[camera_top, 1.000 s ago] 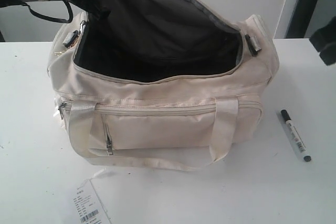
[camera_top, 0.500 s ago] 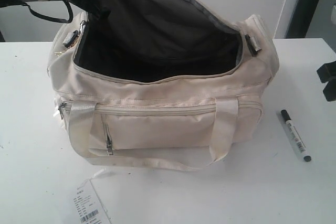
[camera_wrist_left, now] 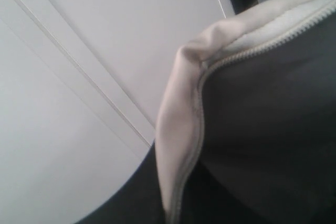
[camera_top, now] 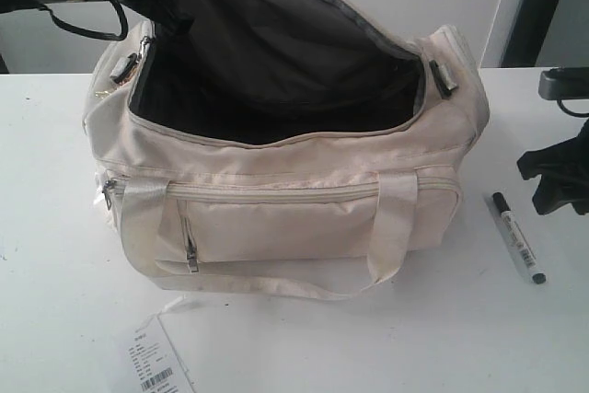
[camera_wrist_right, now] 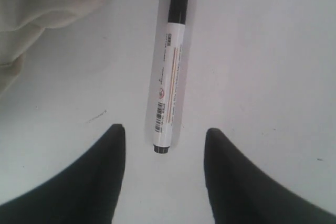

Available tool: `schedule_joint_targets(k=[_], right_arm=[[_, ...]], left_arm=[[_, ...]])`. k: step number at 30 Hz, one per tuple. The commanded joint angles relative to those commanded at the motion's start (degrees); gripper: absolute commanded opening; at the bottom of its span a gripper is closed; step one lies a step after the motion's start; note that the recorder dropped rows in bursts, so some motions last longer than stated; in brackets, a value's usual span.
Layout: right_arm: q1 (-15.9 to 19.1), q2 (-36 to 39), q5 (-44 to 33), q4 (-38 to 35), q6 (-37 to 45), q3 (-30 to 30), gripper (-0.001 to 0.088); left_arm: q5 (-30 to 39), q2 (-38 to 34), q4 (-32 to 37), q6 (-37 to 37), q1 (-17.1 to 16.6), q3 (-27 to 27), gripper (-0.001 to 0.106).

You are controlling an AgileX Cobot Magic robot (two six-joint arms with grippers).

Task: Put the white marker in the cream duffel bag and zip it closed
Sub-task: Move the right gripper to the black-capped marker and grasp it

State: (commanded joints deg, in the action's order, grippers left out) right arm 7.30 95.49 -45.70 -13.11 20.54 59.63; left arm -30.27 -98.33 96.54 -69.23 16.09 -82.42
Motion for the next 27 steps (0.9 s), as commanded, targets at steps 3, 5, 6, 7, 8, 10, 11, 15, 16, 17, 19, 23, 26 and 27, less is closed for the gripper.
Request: schedule_joint_targets(k=[3,5,6,7,8,10,11,15,16,17,19,23,26,27], right_arm=[[-1.63,1.34,1.18,0.85,0.12,-0.36,0.0451],[-2.69,2.16,1.95,2.37,-0.1,-0.36,0.0451],[-2.97,2.69,2.23,3.22,-0.39,-0.36,0.0451],[-3.22,3.16,2.51,3.34,-0.38,-0.36,0.0451],[-3.36,3.73,2.51,3.41,-0.38,-0.36,0.0451],[-3.64,5.05,2.51,3.41,-0.38,-0.36,0.0451],[-3.75,5.52,2.51,3.41,-0.38,-0.36,0.0451],[-3.75,6.86,3.69,3.5,-0.38,-0.36,0.0451],[-3.75,7.08,4.22,3.5,-0.38,-0.36,0.0451],[-3.75,7.2,4.53,3.5,-0.38,-0.36,0.0451],[-3.88,7.64,5.07,3.5,-0.38,-0.36,0.0451],[-3.96,8.8,5.62,3.27,-0.38,-0.36,0.0451],[-3.96,9.44,6.33,3.27,-0.38,-0.36,0.0448],[-3.96,9.58,6.49,3.27,-0.38,-0.36,0.0446]], left_arm=[[0.0,0.0,0.0,0.0,0.0,0.0,0.0],[0.0,0.0,0.0,0.0,0.0,0.0,0.0],[0.0,0.0,0.0,0.0,0.0,0.0,0.0],[0.0,0.0,0.0,0.0,0.0,0.0,0.0],[0.0,0.0,0.0,0.0,0.0,0.0,0.0],[0.0,0.0,0.0,0.0,0.0,0.0,0.0],[0.0,0.0,0.0,0.0,0.0,0.0,0.0],[0.0,0.0,0.0,0.0,0.0,0.0,0.0],[0.0,0.0,0.0,0.0,0.0,0.0,0.0],[0.0,0.0,0.0,0.0,0.0,0.0,0.0],[0.0,0.0,0.0,0.0,0.0,0.0,0.0],[0.0,0.0,0.0,0.0,0.0,0.0,0.0],[0.0,0.0,0.0,0.0,0.0,0.0,0.0],[0.0,0.0,0.0,0.0,0.0,0.0,0.0]])
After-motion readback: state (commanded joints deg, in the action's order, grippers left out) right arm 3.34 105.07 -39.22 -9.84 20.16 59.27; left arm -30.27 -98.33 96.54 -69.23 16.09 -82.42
